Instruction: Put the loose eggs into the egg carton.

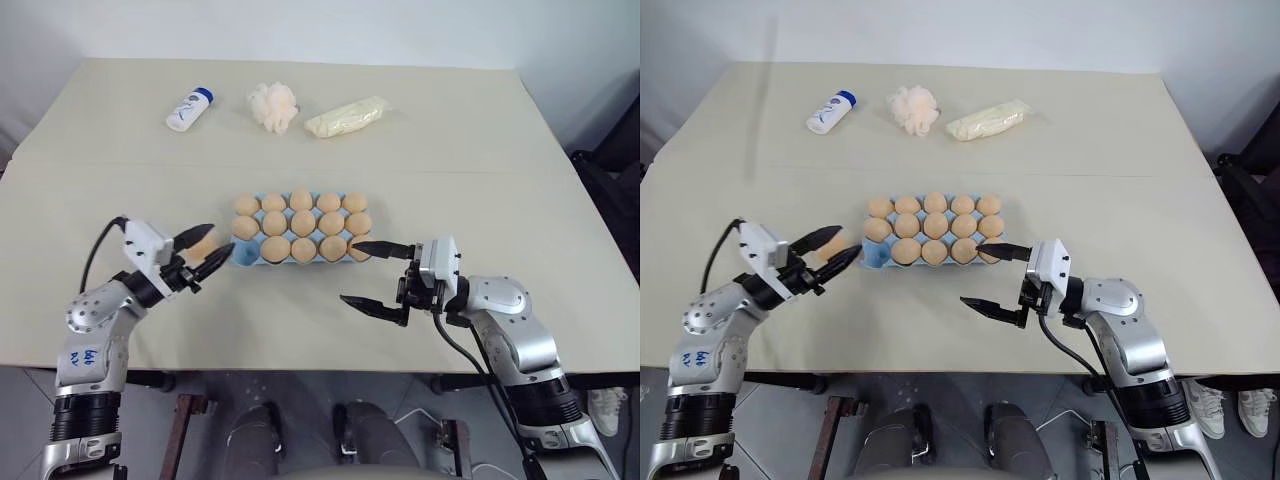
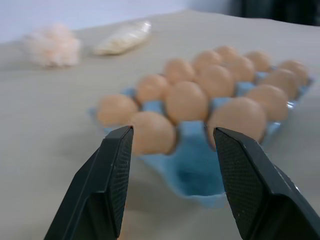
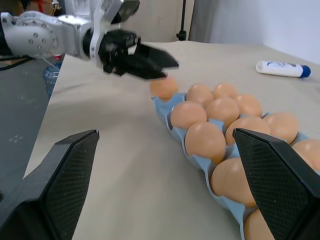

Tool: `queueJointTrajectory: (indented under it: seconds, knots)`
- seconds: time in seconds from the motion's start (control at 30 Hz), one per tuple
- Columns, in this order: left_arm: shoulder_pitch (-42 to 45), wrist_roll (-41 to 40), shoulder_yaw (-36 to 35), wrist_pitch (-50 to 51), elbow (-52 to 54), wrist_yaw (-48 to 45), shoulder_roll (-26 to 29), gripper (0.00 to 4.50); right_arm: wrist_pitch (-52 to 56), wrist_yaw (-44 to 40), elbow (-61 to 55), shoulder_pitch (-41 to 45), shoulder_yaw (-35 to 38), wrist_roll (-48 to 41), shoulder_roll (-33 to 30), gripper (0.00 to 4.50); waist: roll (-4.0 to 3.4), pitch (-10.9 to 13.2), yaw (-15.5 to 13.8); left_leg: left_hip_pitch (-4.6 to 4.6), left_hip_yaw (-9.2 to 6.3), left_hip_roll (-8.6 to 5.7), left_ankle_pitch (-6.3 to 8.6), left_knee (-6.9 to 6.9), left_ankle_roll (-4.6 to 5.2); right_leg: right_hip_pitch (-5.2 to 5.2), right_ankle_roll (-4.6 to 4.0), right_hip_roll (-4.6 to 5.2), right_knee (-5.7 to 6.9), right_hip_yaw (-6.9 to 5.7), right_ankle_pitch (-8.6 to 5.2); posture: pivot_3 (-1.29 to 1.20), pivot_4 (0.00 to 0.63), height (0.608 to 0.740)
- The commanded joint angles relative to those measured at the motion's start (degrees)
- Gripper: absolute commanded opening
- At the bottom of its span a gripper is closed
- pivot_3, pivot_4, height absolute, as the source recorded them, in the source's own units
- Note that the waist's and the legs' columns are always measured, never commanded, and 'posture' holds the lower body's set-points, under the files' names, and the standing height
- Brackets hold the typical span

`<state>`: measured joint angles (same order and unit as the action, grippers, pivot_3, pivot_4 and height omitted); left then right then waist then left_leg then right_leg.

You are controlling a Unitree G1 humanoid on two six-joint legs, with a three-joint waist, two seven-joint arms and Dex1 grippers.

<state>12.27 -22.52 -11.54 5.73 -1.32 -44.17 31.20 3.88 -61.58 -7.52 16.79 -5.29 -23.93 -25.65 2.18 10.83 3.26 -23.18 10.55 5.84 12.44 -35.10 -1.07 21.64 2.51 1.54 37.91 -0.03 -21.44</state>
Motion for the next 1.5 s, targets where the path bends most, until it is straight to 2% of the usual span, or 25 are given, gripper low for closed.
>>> queueJointTrajectory:
  seconds: [0.03, 0.17, 0.27, 0.4, 0.43, 0.63, 0.77, 0.97, 1.07, 1.2, 1.3, 1.5]
  knots:
    - [2.2, 1.2, 2.1, -0.5, -1.0, -0.9, -0.4, 2.67, -0.9, 0.5, -1.9, 0.1, 0.4, -0.3, 0.1, 4.5, 0.0, 0.0, -0.1, 0.0, 0.0, 0.0, -0.01, 0.0, 0.02, 0.0, 0.0, 0.0, 0.0, 0.0, 0.0, 0.0, 0.15, 0.74]
    - [4.2, 2.0, 3.0, -0.9, -3.7, -0.8, -1.0, 2.67, -0.7, 0.9, -2.9, -0.4, 0.4, -0.5, 0.0, 4.5, 0.0, 0.0, 0.1, 0.0, 0.0, 0.0, -0.1, 0.0, 0.23, 0.0, 0.0, -0.01, -0.01, 0.03, 0.0, 0.0, 0.15, 0.74]
    - [4.3, 1.8, 3.3, -1.2, -3.5, -1.8, -0.9, 3.26, -0.6, 1.2, -3.4, -0.9, 0.5, -0.6, -0.1, 4.5, 0.0, 0.0, 0.0, -0.01, 0.0, 0.04, -0.11, 0.01, 0.22, 0.02, -0.01, -0.04, -0.01, 0.02, -0.01, 0.0, 0.15, 0.74]
    - [3.6, 2.2, 1.6, -3.9, -2.1, -0.9, -0.9, 4.4, -0.5, 1.5, -3.9, -1.5, 0.4, -0.6, -0.1, 4.5, 0.0, 0.0, 0.0, -0.01, 0.0, 0.03, -0.11, 0.01, 0.23, 0.02, -0.01, -0.03, -0.01, 0.02, -0.01, 0.0, 0.15, 0.74]
    - [3.2, 2.1, 0.5, -4.4, -1.6, 0.1, -1.0, 4.46, -0.4, 1.6, -4.1, -1.7, 0.4, -0.6, -0.2, 4.5, 0.0, 0.0, 0.0, -0.01, 0.0, 0.03, -0.11, 0.01, 0.23, 0.02, -0.01, -0.02, -0.01, 0.02, -0.01, 0.0, 0.15, 0.74]
    - [0.5, -2.3, -7.2, -2.0, 1.2, 6.9, -2.4, 4.46, -0.1, 1.7, -4.4, -2.5, 0.1, -0.6, -0.1, 4.5, 0.0, 0.0, 0.1, 0.0, 0.0, 0.06, -0.08, 0.01, 0.29, 0.02, -0.01, -0.03, 0.01, 0.02, -0.01, 0.0, 0.15, 0.74]
    - [-1.4, -1.0, -10.2, -1.8, -0.6, 11.0, -2.2, 4.46, 0.2, 1.6, -4.3, -2.2, -0.1, -0.8, -0.1, 4.5, 0.0, 0.0, 0.0, 0.0, 0.0, 0.04, -0.09, -0.01, 0.31, 0.01, 0.0, -0.02, 0.01, 0.03, 0.0, 0.0, 0.15, 0.74]
    - [-0.2, 0.6, -9.1, -2.7, -8.4, 10.0, -1.5, 4.46, 0.4, 1.1, -3.6, -1.2, 0.0, -0.8, -0.2, 4.5, 0.0, 0.0, 0.0, 0.0, 0.0, 0.03, -0.08, -0.02, 0.31, 0.0, 0.0, -0.01, 0.02, 0.01, 0.0, 0.0, 0.15, 0.74]
    - [3.9, 2.2, -6.5, -2.8, -14.7, 9.0, -1.8, 4.46, 0.5, 0.9, -3.5, -0.6, 0.1, -0.8, -0.4, 4.5, 0.0, 0.0, -0.3, 0.0, -0.02, 0.02, -0.08, -0.02, 0.31, 0.01, 0.0, -0.01, 0.02, -0.02, 0.0, 0.0, 0.15, 0.74]
    - [6.6, 3.7, -5.0, -3.4, -18.0, 9.4, -2.4, 4.46, 0.5, 1.1, -3.7, -0.7, 0.2, -0.7, -0.4, 4.5, 0.01, 0.0, -0.2, -0.02, -0.03, -0.01, -0.07, -0.02, 0.31, -0.01, 0.01, 0.02, 0.0, -0.01, 0.0, 0.0, 0.15, 0.74]
    - [7.2, 4.5, -4.4, -3.5, -19.1, 10.0, -2.5, 3.87, 0.5, 1.5, -4.1, -1.1, 0.3, -0.6, -0.3, 4.5, 0.01, 0.0, 0.0, -0.03, 0.0, 0.02, -0.08, 0.0, 0.28, 0.01, 0.01, -0.01, -0.02, -0.01, 0.0, 0.0, 0.15, 0.74]
    - [5.3, 4.6, -5.1, -3.7, -16.7, 10.1, -1.8, 2.04, 0.3, 1.7, -3.9, -1.3, 0.3, -0.5, -0.1, 4.5, 0.01, 0.0, 0.0, -0.03, 0.0, 0.07, -0.09, 0.0, 0.21, 0.05, 0.01, -0.07, 0.01, -0.01, 0.0, 0.0, 0.15, 0.74]
